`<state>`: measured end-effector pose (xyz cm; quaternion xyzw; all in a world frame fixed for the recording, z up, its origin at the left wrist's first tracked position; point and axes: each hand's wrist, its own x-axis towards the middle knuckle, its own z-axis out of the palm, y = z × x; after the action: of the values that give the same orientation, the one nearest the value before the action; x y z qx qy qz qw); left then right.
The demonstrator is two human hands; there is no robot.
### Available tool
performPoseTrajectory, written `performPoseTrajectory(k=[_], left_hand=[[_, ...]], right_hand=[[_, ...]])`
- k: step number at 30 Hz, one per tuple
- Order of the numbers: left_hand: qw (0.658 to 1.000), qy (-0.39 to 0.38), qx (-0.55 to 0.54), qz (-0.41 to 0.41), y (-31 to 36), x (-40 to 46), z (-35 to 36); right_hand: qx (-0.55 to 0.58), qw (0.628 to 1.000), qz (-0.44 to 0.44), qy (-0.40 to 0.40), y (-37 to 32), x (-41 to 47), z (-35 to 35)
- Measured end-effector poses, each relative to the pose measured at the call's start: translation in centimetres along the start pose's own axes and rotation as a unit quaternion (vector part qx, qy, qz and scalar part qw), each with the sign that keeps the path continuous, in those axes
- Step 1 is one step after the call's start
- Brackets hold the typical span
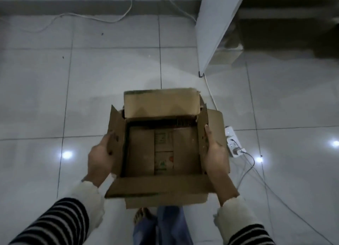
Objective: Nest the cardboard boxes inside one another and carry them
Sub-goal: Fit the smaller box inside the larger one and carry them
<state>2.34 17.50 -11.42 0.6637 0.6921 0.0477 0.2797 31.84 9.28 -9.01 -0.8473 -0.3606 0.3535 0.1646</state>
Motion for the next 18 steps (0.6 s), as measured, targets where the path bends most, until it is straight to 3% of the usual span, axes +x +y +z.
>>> performPoseTrajectory(k=[3,9,18], left_hand=[[1.0,0.013,-0.014,-0.021,-0.1,0.4,0.5],[0.999,0.014,-0.051,0.001,-1.1,-0.1,2.3],[0.999,0.011,-0.034,-0.02,-3.7,-0.8,5.9]], right_hand=[[-0.056,0.998,0.017,-0.007,-0.2,1.1,0.0],[-0.045,0.998,-0.001,0.04,2.4,1.5,2.3],[-0.036,0.991,-0.09,0.096,7.9,0.9,7.6]])
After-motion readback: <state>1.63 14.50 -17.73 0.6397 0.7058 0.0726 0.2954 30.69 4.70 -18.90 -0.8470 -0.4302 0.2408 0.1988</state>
